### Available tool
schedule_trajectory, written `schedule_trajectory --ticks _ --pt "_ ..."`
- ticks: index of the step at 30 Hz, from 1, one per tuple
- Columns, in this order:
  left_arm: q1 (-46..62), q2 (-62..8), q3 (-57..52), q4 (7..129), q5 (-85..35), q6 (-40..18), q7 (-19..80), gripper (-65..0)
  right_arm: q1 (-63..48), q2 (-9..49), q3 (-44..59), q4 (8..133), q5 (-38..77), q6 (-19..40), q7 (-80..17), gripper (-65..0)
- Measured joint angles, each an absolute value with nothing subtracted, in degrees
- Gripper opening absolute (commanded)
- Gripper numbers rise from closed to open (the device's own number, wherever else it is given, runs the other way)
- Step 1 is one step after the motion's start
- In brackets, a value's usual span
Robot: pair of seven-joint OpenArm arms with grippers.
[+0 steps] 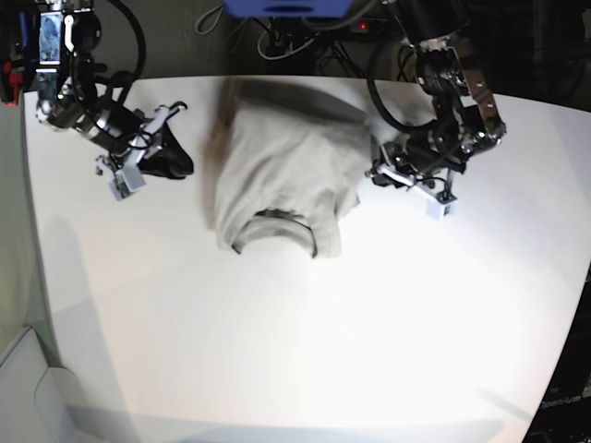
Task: Layout the t-shirt on the table in an organized manner, then fold the t-shirt properly
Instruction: 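Grasp the folded shirt's collar-side edge with both grippers and square it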
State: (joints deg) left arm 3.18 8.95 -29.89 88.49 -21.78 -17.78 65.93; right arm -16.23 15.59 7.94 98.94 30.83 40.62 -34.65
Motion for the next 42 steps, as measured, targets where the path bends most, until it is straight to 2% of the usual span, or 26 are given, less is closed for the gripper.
schedule_trajectory --ticks 3,6,13,21,28,38,42 --pt "4.5 8.5 -27.0 88.7 -22.3 -17.8 65.1 -52.8 -16.0 13.7 8.0 101.0 31.0 40.5 -35.4 -57.3" --pt "6.0 8.8 -23.6 89.3 -22.7 -17.8 65.1 -52.8 -14.1 10.9 7.9 101.1 30.5 40.7 -41.2 -57.3" --pt "9.1 9.1 -23.1 89.8 -25.0 -18.3 64.2 -52.8 -10.8 3.1 6.8 101.2 30.5 40.6 -49.0 -57.3" --pt "13.3 9.1 -23.0 95.4 -23.1 -18.3 65.9 -52.8 -8.6 0.7 -2.3 101.2 30.6 40.6 -49.9 -57.3" --pt "13.9 8.9 -21.5 96.8 -22.5 -18.3 67.6 -52.8 -8.1 0.3 -9.6 98.0 30.8 40.6 -48.4 -57.3" --pt "13.4 8.9 -21.5 96.8 -22.3 -18.3 68.6 -52.8 -5.6 2.3 -9.4 82.8 31.0 40.6 -39.2 -57.3" --pt "13.5 8.9 -21.7 96.8 -22.3 -18.2 68.6 -52.8 -5.7 3.3 -10.9 76.1 32.5 40.5 -31.8 -57.3"
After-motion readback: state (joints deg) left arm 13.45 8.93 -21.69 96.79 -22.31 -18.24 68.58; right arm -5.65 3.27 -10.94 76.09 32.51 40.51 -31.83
